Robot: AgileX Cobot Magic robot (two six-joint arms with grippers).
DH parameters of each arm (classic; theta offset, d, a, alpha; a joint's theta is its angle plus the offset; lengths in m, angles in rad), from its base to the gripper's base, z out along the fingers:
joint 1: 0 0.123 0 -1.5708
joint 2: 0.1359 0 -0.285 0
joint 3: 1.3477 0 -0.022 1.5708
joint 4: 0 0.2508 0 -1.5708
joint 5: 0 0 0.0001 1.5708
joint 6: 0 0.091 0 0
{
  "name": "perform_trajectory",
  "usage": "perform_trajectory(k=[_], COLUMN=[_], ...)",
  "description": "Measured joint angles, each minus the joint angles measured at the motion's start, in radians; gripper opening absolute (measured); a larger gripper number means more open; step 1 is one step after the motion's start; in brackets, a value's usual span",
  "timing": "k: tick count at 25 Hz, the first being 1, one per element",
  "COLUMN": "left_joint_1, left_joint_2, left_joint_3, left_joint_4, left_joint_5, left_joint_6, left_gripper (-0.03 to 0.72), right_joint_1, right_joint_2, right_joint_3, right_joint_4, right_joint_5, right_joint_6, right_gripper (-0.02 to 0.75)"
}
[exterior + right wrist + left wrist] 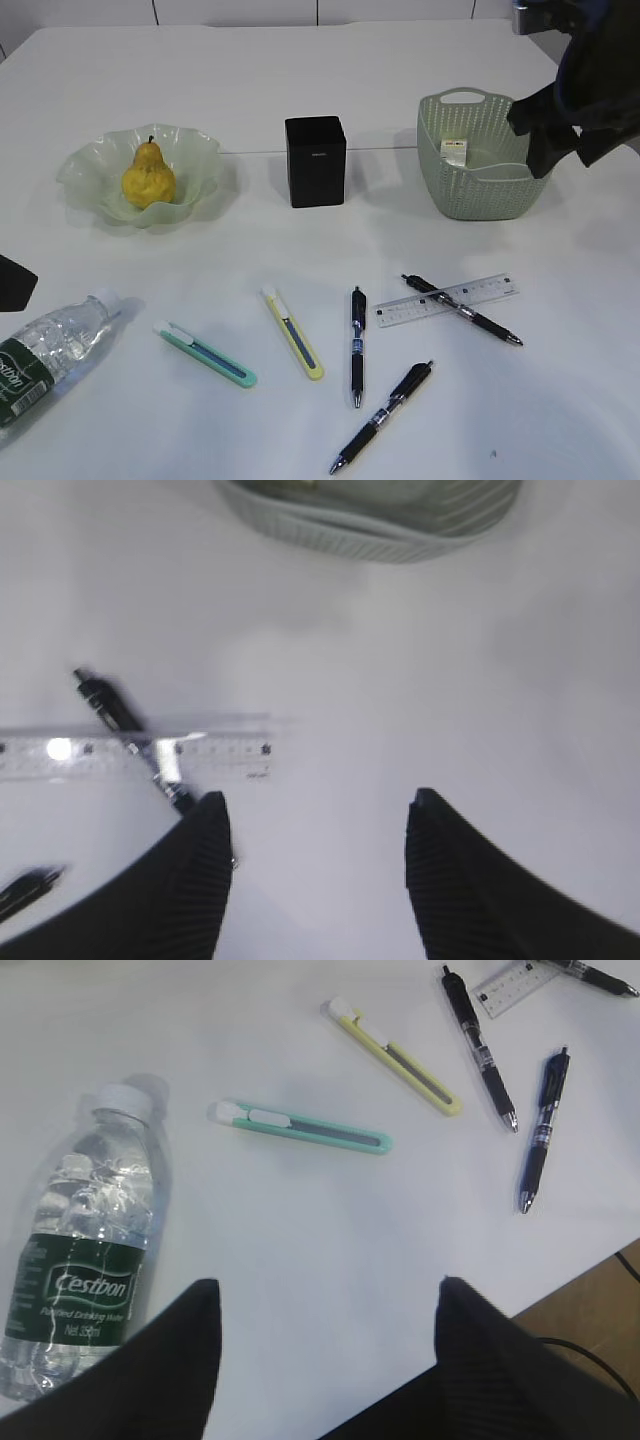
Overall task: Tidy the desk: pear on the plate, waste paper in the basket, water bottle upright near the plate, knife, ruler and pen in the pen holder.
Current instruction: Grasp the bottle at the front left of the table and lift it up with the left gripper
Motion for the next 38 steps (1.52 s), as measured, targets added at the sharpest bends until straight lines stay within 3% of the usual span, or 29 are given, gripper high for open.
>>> perform_trajectory(k=[6,13,21,29,38], left_joint_1=[0.0,0.0,0.0,0.0,0.0], left_joint_2=[0.0,0.0,0.0,0.013,0.162], left_joint_3=[0.0,0.0,0.0,0.0,0.0], left_joint_4=[-0.006,-0.006,0.011,0.208,0.225], left_joint_5=[0.004,0.019,0.034,0.04,0.061], left_joint_6=[0.0,0.0,0.0,0.017,0.111], left_gripper=[0.474,0.474,0.474,0.474,0.474], right_joint_1=[0.0,0.0,0.0,0.0,0.0], right_joint_2=[-0.032,-0.043,-0.131,-0.266,-0.338], right_joint_3=[0.0,0.0,0.017,0.104,0.18], right_joint_4=[0.186,0.272,0.295,0.311,0.314], right_joint_5=[0.117,0.15,0.15,0.159,0.166], right_joint_6=[-0.136,-0.225,-0.254,-0.282,-0.282], right_gripper=[0.443,0.443,0.443,0.443,0.442])
